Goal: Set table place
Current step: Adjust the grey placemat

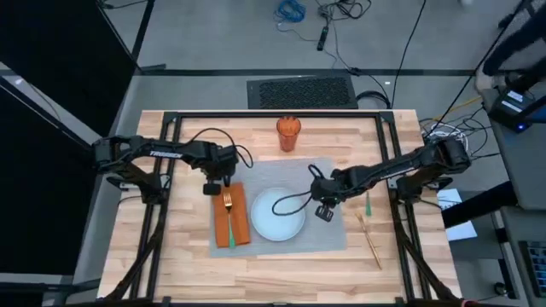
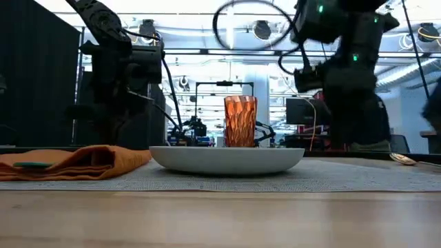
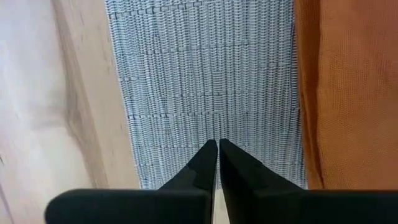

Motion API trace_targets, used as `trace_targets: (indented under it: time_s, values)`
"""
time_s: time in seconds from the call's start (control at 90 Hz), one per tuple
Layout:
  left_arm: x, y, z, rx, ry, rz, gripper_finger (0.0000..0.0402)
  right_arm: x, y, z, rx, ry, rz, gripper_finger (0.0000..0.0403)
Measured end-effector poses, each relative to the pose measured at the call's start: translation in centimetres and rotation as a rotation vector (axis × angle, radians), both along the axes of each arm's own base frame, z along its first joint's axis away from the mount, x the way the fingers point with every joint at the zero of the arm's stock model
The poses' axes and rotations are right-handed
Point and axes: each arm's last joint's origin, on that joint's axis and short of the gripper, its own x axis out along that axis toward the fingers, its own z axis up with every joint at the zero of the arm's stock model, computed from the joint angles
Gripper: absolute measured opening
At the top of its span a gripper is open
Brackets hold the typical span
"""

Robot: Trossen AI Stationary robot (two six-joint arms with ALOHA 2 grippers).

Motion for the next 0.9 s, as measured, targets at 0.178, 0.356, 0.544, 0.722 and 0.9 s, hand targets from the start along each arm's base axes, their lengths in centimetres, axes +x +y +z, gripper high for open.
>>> trace_targets:
  time_s: [0.178, 0.356, 0.544, 0.722, 0.9]
  values:
    - [0.0, 0.0, 0.0, 0.0, 0.001, 0.0, 0.0003, 0.9, 0.5, -2.2, -0.002, 0.053, 0.032, 0.0]
    - [0.0, 0.0, 0.0, -0.001, 0.002, 0.0, 0.0003, 1.4, 1.3, -2.6, 0.021, 0.01, 0.042, 0.0]
    - [0.0, 0.0, 0.0, 0.0, 0.001, -0.002, 0.0003, 1.3, 2.4, -2.5, 0.085, 0.0, 0.043, 0.0]
    - [0.0, 0.0, 0.0, 0.0, 0.001, -0.002, 0.0003, 1.2, 3.8, -2.5, 0.137, -0.015, 0.046, 0.0]
    - [0.0, 0.0, 0.0, -0.01, -0.002, -0.001, 0.0003, 1.0, 4.6, -2.6, 0.15, -0.011, 0.054, 0.0]
